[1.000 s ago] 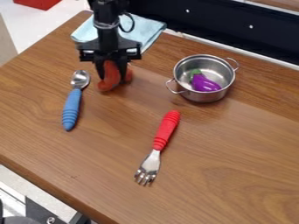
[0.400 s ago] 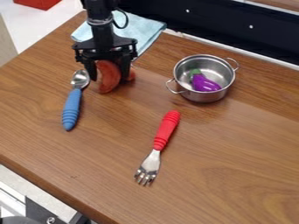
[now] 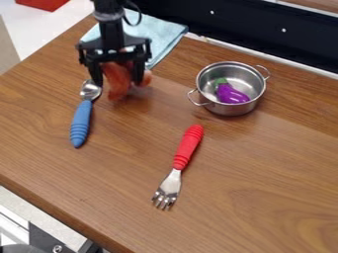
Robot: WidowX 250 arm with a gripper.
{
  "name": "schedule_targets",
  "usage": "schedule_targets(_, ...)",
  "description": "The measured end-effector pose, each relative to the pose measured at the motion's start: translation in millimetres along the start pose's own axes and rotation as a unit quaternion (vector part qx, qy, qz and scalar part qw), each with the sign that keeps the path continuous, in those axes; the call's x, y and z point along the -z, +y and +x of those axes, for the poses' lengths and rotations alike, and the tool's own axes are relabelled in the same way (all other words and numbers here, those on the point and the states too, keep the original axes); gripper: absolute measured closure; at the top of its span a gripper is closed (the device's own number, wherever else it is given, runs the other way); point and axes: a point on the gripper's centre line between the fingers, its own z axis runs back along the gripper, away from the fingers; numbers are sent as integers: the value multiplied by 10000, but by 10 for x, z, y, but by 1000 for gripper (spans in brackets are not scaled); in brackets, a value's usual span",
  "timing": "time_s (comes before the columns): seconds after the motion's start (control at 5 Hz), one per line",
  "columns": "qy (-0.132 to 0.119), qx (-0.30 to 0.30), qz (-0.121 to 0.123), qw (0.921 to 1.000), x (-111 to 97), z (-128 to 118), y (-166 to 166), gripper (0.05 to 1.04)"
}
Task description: Move the object between the spoon and the blue cloth
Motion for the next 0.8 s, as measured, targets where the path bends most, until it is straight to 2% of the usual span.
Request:
schedule_targets(0.4,-85,128,-231,9996,-242,-118,-21,86)
schedule_targets(0.6,-244,-21,-2,9997,-238,-85,-18,86)
schedule_targets(0.8,-63,-121,-21,9999,-169,-58,-57,86)
